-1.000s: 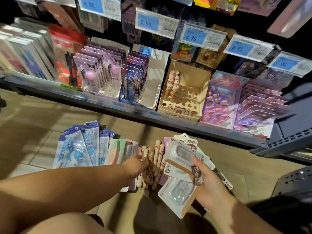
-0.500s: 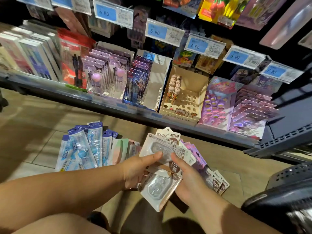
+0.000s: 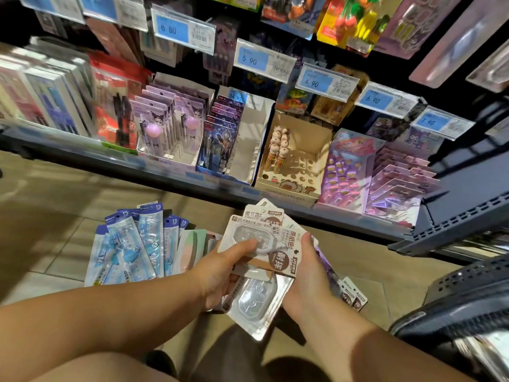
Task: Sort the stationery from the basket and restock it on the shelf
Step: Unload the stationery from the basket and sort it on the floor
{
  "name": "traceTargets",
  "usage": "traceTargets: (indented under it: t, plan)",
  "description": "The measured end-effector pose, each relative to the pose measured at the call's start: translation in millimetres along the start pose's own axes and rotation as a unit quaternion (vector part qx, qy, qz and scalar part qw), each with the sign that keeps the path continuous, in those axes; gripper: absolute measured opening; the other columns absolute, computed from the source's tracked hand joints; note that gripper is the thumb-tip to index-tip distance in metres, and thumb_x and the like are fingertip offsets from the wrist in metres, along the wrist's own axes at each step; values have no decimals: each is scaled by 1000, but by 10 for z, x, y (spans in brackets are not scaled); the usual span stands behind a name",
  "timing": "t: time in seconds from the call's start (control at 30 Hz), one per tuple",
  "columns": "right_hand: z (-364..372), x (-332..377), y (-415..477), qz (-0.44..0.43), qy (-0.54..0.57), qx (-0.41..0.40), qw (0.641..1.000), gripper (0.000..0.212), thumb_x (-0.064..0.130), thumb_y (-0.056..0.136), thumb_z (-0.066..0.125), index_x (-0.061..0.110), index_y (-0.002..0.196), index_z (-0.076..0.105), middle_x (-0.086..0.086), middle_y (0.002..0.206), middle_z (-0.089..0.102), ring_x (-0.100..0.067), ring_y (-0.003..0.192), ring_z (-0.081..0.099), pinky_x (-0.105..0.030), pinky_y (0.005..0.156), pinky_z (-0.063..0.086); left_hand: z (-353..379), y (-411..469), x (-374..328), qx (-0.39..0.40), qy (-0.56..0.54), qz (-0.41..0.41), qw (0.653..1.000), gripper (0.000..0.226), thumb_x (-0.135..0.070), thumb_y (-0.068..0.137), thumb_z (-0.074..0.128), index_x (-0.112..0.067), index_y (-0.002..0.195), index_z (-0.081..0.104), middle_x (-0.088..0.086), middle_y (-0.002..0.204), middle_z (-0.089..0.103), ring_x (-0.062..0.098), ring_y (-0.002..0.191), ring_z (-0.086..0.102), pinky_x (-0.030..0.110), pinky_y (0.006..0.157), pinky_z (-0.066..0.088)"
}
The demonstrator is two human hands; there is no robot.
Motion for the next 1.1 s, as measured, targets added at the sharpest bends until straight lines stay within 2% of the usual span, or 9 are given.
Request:
traceTargets:
  t: [0.17, 0.23, 0.43, 0.53, 0.67, 0.83, 0.97, 1.03, 1.1]
  plan:
    - [-16, 96, 11, -63, -49, -50, 996, 29, 39, 96, 54, 14, 101, 68, -14, 91, 75, -33, 77, 72, -45, 68, 57, -12, -19, -3, -12, -3, 11, 1000, 58, -38, 70, 70, -16, 122, 58, 13, 99, 75, 27, 82, 74, 37, 70, 56]
    - [-43, 132, 31, -94, -72, -55, 991, 13, 30, 95, 58, 20, 101, 63, -11, 92, 75, -31, 81, 71, -46, 71, 58, -39, -18, -21, -24, 2, 13, 1000, 62, -40, 69, 72, -18, 125, 57, 14, 100, 75, 30, 85, 73, 40, 72, 56]
    - [-74, 228, 30, -217, -178, -33, 959, 16, 19, 99, 52, 34, 105, 51, 2, 97, 71, -12, 80, 71, -29, 61, 54, -91, -33, -20, -37, -5, 15, 999, 61, -39, 70, 72, -16, 125, 58, 17, 101, 74, 32, 84, 72, 41, 73, 57]
    - [-110, 303, 8, -301, -287, 10, 909, 22, 17, 102, 46, 38, 109, 47, 8, 101, 66, 4, 77, 67, -17, 63, 52, -135, 0, -29, -49, -4, 22, 999, 61, -41, 70, 71, -16, 124, 58, 17, 102, 73, 35, 90, 71, 45, 82, 55]
    - [-200, 403, -76, -327, -458, 63, 824, 33, 25, 100, 48, 56, 112, 45, 6, 110, 57, -3, 85, 55, -15, 71, 44, -145, 40, -52, -59, 12, 27, 998, 63, -44, 69, 71, -15, 123, 59, 16, 97, 74, 33, 85, 71, 44, 80, 54]
    - [-259, 456, -187, -343, -552, 91, 755, 43, 23, 87, 70, 54, 109, 49, 18, 120, 41, 17, 102, 43, -1, 87, 32, -130, 62, -56, -64, 30, 35, 997, 64, -43, 67, 81, -12, 119, 61, 19, 99, 73, 39, 89, 70, 53, 90, 53]
    - [-271, 431, -217, -352, -517, 99, 774, 19, 50, 84, 61, 40, 100, 61, 7, 122, 47, 13, 110, 43, -7, 97, 31, -88, 40, -51, -43, 39, 45, 997, 59, -35, 71, 73, -4, 119, 60, 24, 100, 72, 35, 79, 71, 40, 72, 59]
    - [-282, 421, -177, -340, -495, 78, 795, 4, 33, 92, 61, 35, 95, 63, 5, 118, 50, 13, 105, 47, -9, 94, 34, -90, 32, -39, -29, 51, 46, 997, 63, -37, 69, 81, -7, 120, 59, 23, 99, 73, 35, 80, 71, 40, 72, 58]
    - [-294, 425, -136, -310, -480, 62, 819, 17, 26, 86, 70, 36, 97, 60, 5, 120, 53, 10, 105, 52, -15, 96, 42, -97, 29, -33, -19, 62, 43, 997, 86, -48, 49, 91, -10, 119, 60, 22, 100, 73, 38, 84, 72, 43, 75, 58]
Point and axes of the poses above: each hand's wrist, its own y-axis towards the middle knuckle, its own z-axis out of the palm, x = y × z, the point moved 1 cm from there along y, towards the middle knuckle
